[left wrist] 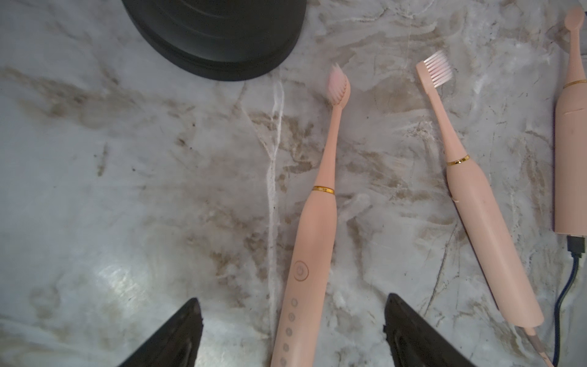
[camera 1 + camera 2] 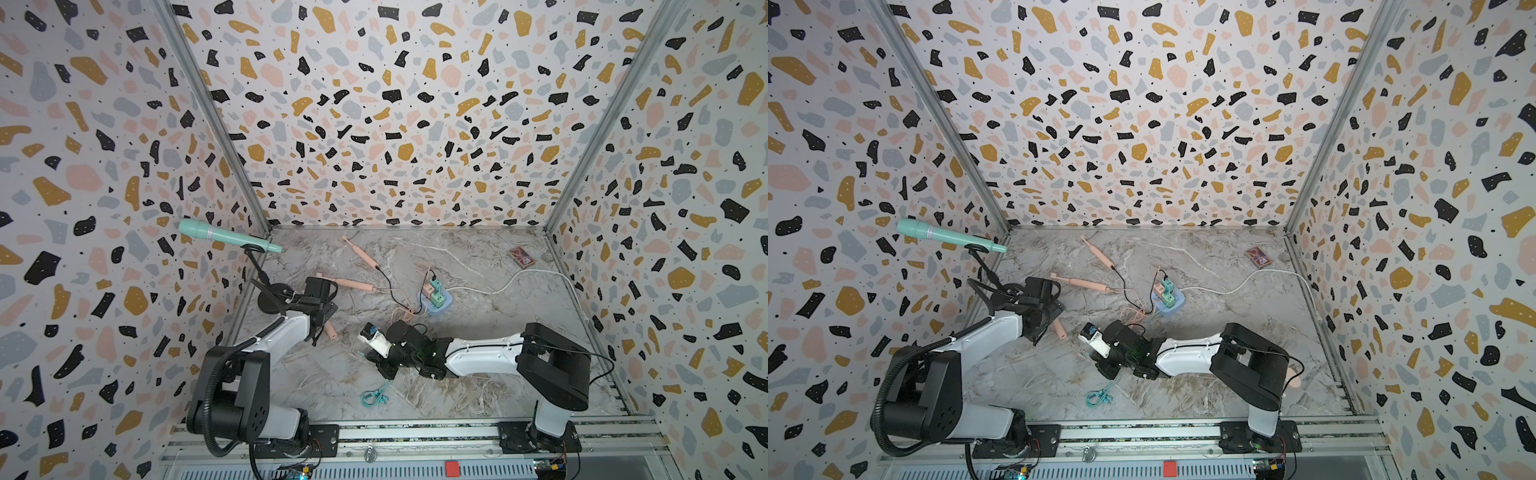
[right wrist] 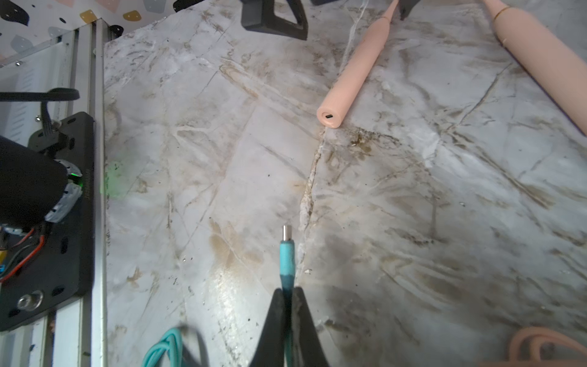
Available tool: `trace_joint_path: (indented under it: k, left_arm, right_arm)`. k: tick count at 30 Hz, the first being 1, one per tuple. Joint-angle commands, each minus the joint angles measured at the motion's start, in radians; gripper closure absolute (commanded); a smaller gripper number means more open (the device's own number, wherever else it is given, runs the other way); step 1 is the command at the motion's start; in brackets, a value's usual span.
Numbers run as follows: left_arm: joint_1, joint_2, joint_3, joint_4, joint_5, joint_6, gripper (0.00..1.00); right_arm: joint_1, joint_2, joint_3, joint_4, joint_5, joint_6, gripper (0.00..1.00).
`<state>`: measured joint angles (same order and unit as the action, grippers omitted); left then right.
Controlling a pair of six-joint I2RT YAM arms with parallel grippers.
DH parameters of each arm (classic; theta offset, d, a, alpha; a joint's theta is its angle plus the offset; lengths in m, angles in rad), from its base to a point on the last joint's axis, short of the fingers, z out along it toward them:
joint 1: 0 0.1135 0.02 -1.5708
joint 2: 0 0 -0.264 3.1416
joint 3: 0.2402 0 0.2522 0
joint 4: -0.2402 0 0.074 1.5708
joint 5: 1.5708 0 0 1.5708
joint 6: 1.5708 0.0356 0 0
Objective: Charge the electric toothbrush
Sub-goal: Pick up the charging cable from the center of the board, then pick up the electric toothbrush from the center of the board.
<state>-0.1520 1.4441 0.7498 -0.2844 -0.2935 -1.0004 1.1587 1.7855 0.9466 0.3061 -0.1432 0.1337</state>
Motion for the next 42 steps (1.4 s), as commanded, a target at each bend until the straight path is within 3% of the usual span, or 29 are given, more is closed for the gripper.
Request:
trace_joint_path:
  k: [1,14,16,22,26,33,38,42]
  left_arm:
    - [0.005,0.044,0.045,-0.012,-0.031,0.036,0.16]
    - [0.002,0.214,0.069,0.007,-0.017,0.064,0.39]
    - [0.001,0.231,0.069,0.012,-0.018,0.068,0.47]
    - [-0.009,0.254,0.051,0.024,-0.014,0.071,0.56]
    - [-0.011,0.253,0.023,0.044,0.019,0.065,0.68]
    - [-0.012,0.171,-0.030,0.045,0.100,0.043,0.98]
    - [-0.014,0.056,-0.064,0.012,0.174,0.000,1.00]
    - [-0.021,-0.061,-0.116,0.003,0.203,-0.060,1.00]
  right_arm:
    - [0.011,-0.036,0.018,-0.004,-0.015,0.002,1.00]
    - [0.029,-0.043,0.035,-0.017,-0.004,-0.002,1.00]
    - [0.030,-0.043,0.037,-0.021,0.002,0.000,1.00]
    - [0.030,-0.043,0.032,-0.003,-0.010,0.021,1.00]
    - [0.029,-0.012,0.048,0.001,-0.012,0.058,1.00]
    - [0.029,0.003,0.034,0.047,-0.009,0.116,1.00]
    - [0.032,0.034,0.072,-0.001,0.066,0.119,1.00]
    - [0.036,0.055,0.095,-0.015,0.056,0.130,1.00]
